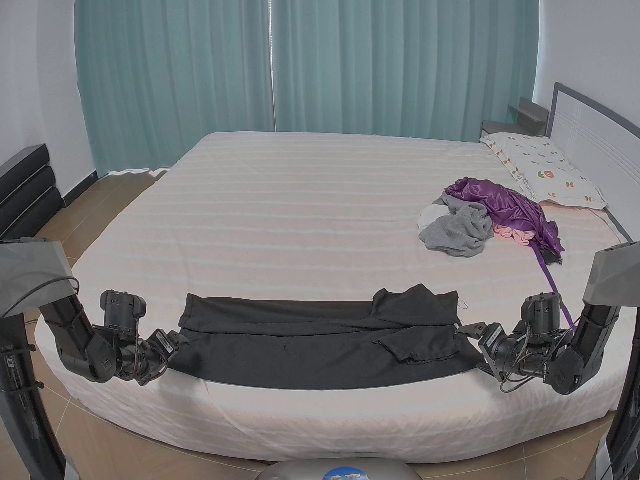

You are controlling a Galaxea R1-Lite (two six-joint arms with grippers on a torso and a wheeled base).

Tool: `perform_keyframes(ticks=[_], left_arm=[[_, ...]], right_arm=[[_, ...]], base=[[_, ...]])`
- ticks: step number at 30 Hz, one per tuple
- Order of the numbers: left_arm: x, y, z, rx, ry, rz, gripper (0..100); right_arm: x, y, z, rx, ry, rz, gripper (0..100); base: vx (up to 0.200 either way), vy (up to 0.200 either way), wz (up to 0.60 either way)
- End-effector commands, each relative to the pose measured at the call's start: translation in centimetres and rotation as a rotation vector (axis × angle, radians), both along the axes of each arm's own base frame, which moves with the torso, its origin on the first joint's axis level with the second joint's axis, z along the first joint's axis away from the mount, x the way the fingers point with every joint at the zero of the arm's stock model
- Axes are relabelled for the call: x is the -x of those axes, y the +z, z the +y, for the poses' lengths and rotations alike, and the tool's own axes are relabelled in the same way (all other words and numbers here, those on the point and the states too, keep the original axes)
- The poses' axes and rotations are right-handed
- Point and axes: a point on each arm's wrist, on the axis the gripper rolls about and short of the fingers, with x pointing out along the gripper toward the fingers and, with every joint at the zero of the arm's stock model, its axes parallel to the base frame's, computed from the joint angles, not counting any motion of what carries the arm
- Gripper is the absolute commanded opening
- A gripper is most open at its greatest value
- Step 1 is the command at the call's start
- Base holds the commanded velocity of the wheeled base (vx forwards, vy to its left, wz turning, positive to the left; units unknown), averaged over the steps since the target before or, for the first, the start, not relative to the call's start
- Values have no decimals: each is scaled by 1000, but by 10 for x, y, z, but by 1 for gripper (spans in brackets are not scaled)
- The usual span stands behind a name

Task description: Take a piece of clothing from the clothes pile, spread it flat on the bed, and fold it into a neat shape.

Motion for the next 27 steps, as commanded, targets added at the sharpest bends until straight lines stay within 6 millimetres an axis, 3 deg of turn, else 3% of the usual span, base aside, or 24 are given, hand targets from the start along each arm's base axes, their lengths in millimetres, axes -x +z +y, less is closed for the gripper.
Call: perform_keyframes(ticks=[1, 9, 10, 17, 20, 27], left_arm=[[-6, -14, -6, -11, -20, 30, 100], [-17, -27, -5, -104, -15, 39, 100], [-18, -29, -5, -120, -15, 42, 0], [-14, -30, -4, -137, 6, 57, 0], [-10, -29, 5, -132, 35, 65, 0], [-9, -27, 5, -131, 38, 64, 0]], right_arm=[[0, -2, 0, 3, 1, 7, 100], [1, -2, 2, 12, 5, 6, 100], [2, -3, 4, 14, 12, 9, 100], [7, -5, 12, 46, 25, 26, 100], [10, -14, 18, 86, 33, 52, 100], [8, -27, 20, 159, 22, 71, 100]], base=[[0, 0, 0], [0, 0, 0], [0, 0, 0], [0, 0, 0], [0, 0, 0], [0, 0, 0]])
